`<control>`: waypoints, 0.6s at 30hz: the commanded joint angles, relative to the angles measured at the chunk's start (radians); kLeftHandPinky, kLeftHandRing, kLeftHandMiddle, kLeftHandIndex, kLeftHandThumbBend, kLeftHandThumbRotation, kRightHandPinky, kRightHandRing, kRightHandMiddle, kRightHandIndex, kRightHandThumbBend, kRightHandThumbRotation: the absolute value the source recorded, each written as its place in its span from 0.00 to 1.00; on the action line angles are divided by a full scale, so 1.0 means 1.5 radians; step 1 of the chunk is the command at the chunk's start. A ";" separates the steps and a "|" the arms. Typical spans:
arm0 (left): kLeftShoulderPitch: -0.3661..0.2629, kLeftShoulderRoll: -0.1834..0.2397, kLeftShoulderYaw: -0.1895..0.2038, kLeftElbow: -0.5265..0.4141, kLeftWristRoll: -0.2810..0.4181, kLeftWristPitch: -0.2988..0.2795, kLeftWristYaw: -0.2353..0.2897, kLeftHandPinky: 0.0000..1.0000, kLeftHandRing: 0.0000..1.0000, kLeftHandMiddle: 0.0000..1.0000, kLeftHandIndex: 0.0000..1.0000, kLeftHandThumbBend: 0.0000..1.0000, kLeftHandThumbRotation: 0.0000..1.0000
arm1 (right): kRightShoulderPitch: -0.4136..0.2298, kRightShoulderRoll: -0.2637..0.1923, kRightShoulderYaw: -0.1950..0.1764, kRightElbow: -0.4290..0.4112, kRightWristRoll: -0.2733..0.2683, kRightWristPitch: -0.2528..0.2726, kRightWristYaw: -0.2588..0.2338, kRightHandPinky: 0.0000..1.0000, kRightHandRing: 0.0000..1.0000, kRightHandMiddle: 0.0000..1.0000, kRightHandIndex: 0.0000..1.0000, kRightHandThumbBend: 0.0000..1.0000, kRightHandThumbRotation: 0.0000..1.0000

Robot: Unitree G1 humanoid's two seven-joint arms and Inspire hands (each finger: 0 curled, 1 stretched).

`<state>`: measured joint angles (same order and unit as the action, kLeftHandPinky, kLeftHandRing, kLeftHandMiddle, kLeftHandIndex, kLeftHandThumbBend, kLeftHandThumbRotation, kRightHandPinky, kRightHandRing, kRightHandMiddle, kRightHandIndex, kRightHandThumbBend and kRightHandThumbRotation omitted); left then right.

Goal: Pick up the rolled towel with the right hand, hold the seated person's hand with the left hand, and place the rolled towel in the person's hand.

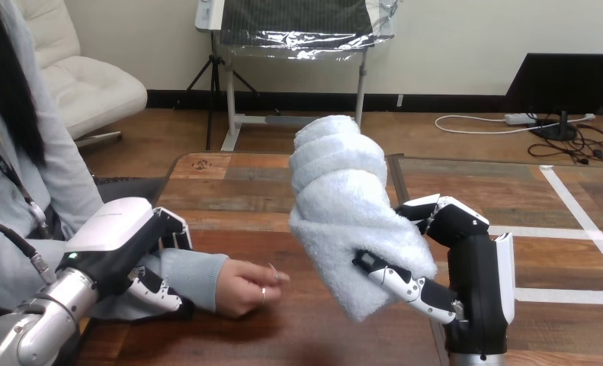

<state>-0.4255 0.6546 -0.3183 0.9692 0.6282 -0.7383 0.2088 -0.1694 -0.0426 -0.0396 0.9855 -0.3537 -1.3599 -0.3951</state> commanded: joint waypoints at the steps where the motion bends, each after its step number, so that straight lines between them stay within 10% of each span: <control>1: -0.023 0.000 0.023 -0.071 -0.022 -0.035 0.023 0.25 0.29 0.35 0.36 1.00 0.00 | -0.060 0.003 -0.004 0.001 0.011 -0.001 0.000 0.25 0.30 0.42 0.44 0.64 0.00; 18: 0.001 0.010 0.051 -0.153 -0.026 -0.044 0.018 0.25 0.29 0.33 0.34 1.00 0.00 | -0.081 0.002 -0.005 0.039 -0.004 0.008 -0.016 0.25 0.30 0.42 0.43 0.65 0.00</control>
<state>-0.3827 0.6700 -0.2830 0.8430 0.6236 -0.7824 0.2120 -0.1776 -0.0430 -0.0398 1.0432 -0.3653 -1.3397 -0.4025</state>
